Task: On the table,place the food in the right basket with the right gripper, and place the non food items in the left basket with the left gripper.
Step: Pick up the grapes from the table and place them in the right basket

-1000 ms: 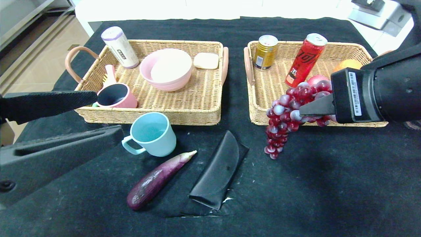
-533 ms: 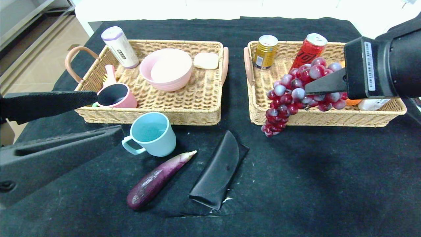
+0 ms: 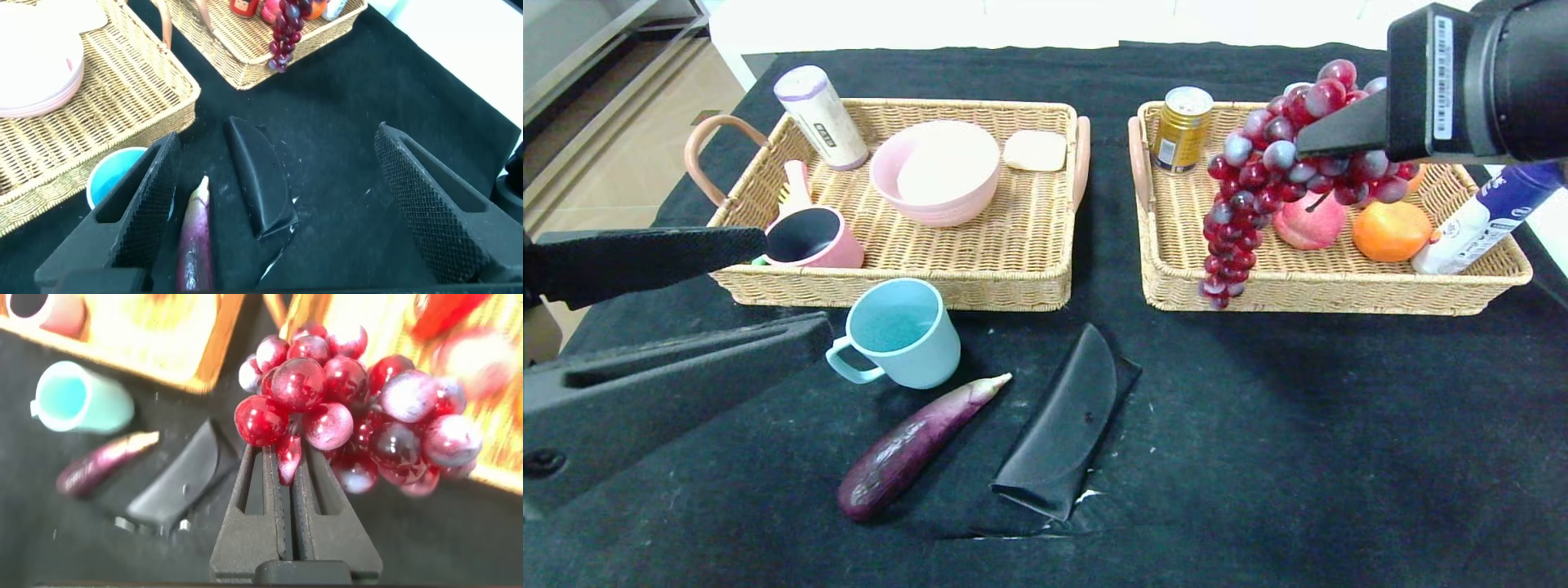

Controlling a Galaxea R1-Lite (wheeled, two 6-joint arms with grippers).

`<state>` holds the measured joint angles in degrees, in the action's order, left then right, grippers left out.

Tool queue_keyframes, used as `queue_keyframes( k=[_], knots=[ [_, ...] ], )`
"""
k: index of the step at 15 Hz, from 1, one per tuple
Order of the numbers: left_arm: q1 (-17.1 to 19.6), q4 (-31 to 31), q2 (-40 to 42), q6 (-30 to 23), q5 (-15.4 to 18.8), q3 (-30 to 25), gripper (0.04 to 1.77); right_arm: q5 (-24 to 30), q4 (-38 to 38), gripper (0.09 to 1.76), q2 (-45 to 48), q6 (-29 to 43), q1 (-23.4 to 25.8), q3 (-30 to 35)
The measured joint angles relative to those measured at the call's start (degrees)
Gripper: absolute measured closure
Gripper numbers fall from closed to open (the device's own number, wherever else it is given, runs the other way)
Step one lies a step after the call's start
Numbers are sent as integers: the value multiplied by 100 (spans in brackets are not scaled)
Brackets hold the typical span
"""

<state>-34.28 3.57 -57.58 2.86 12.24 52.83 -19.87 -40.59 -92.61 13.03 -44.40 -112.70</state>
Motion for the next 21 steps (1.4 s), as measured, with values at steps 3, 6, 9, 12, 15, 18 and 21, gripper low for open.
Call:
queue_keyframes(
  k=[3,6,9,12,15,18,21],
  knots=[
    [0,-2,11,0,-1,0,9,-2,422,165,-63,-226,261,-4],
    [0,-2,9,0,0,2,9,-5,912,165,-133,-450,503,-9],
    [0,-2,-2,0,-1,-6,9,-7,1384,165,-195,-645,673,-6],
    [0,-2,-20,2,0,-17,9,-7,1810,165,-276,-722,777,-6],
    [0,0,-24,2,-1,-17,9,-5,2097,165,-402,-722,868,-2],
    [0,1,-24,2,0,-20,9,2,2508,166,-623,-725,1017,2],
    [0,12,-16,2,0,-20,9,22,2866,166,-879,-811,1119,2]
  ],
)
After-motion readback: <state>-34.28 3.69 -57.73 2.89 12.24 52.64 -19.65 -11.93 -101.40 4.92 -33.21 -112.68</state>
